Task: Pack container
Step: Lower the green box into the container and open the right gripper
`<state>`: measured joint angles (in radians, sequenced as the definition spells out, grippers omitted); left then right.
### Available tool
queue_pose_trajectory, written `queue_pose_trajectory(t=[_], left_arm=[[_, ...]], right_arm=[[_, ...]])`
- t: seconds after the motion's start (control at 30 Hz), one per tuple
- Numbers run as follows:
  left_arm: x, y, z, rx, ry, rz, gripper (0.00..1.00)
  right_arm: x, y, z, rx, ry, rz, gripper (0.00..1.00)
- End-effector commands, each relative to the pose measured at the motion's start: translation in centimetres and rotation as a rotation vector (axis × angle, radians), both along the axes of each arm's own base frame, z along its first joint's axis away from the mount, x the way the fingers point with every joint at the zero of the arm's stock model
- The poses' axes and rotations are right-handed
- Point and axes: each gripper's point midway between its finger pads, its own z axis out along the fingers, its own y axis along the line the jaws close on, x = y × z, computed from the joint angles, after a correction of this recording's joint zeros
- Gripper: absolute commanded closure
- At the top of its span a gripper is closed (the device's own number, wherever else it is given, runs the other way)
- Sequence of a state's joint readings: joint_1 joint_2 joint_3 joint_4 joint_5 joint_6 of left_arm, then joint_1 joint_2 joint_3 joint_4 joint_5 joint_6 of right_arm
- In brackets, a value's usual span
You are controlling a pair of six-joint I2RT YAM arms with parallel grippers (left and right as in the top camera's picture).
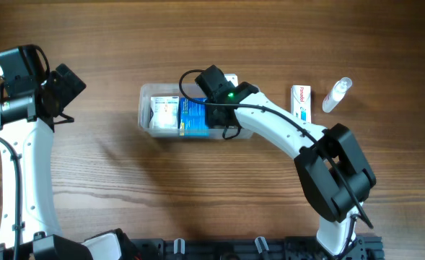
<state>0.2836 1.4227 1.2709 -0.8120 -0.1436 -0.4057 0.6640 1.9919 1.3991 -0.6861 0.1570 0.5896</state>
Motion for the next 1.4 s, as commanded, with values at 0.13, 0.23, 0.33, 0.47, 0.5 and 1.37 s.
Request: queue_pose_trajectory(t=[0.13, 0.23, 0.33, 0.47, 0.5, 1.37], left_arm=[[-0.1, 0.1, 0.4, 0.005, -0.009, 0.000, 0.00], [-0.1, 0.1, 0.4, 0.005, -0.009, 0.000, 0.00], [-0.1, 0.1, 0.4, 0.005, -0.009, 0.000, 0.00], [-0.1, 0.1, 0.4, 0.005, -0.009, 0.000, 0.00], [-0.1, 0.1, 0.4, 0.005, -0.009, 0.000, 0.00], [-0.1, 0.1, 0.4, 0.005, -0.009, 0.000, 0.00]], right_arm=[[-0.3, 0.0, -0.8, 0.006, 0.022, -0.008, 0.23], [-0.3, 0.0, -0.8, 0.003, 0.023, 0.011, 0.21], [-0.3, 0.0, -0.8, 0.001, 0.024, 0.013, 0.26], [-0.3, -0.7, -0.8, -0.024, 0.024, -0.006, 0.34], [-0.2, -0.8, -0.8, -0.024, 0.025, -0.009, 0.35], [0.8, -5.3, -1.1, -0.060, 0.061, -0.154, 0.96]])
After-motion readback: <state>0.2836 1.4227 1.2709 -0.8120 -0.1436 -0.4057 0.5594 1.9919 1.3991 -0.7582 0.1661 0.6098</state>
